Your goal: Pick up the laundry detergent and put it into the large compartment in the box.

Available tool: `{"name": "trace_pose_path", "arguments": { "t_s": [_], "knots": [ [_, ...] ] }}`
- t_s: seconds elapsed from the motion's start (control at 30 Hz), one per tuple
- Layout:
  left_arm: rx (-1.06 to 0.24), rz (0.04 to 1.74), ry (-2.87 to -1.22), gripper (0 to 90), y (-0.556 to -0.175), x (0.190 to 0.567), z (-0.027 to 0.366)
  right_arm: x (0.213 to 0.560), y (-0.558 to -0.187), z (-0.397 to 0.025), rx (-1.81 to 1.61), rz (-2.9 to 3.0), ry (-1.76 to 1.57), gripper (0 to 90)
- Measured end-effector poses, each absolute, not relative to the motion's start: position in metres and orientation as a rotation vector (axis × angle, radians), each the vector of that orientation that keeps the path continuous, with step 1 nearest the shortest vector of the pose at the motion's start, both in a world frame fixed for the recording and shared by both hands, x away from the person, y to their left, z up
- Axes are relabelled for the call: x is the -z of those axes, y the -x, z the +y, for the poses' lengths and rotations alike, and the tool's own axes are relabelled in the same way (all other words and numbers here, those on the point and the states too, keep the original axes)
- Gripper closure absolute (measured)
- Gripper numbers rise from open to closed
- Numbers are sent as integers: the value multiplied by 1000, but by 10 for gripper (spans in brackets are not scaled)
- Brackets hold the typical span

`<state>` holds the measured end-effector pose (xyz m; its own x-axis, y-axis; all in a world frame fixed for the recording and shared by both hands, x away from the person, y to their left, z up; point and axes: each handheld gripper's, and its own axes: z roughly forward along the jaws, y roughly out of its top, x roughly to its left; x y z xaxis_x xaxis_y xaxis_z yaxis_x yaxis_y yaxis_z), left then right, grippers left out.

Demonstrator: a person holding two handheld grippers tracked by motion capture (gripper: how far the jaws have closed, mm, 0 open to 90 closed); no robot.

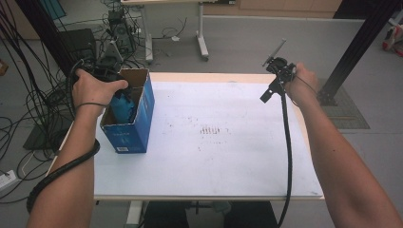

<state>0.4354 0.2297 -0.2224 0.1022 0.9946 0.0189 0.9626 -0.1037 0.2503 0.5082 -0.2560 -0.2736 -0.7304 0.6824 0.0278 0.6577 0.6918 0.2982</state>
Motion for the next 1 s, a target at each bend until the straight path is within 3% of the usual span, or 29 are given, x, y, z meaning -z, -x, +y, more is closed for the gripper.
{"name": "trace_pose_path", "arguments": {
  "t_s": [1.0],
  "knots": [
    [-248,2009,-2216,378,-434,259,227,277,-507,-257,-458,2813,-1120,47]
  ]
}}
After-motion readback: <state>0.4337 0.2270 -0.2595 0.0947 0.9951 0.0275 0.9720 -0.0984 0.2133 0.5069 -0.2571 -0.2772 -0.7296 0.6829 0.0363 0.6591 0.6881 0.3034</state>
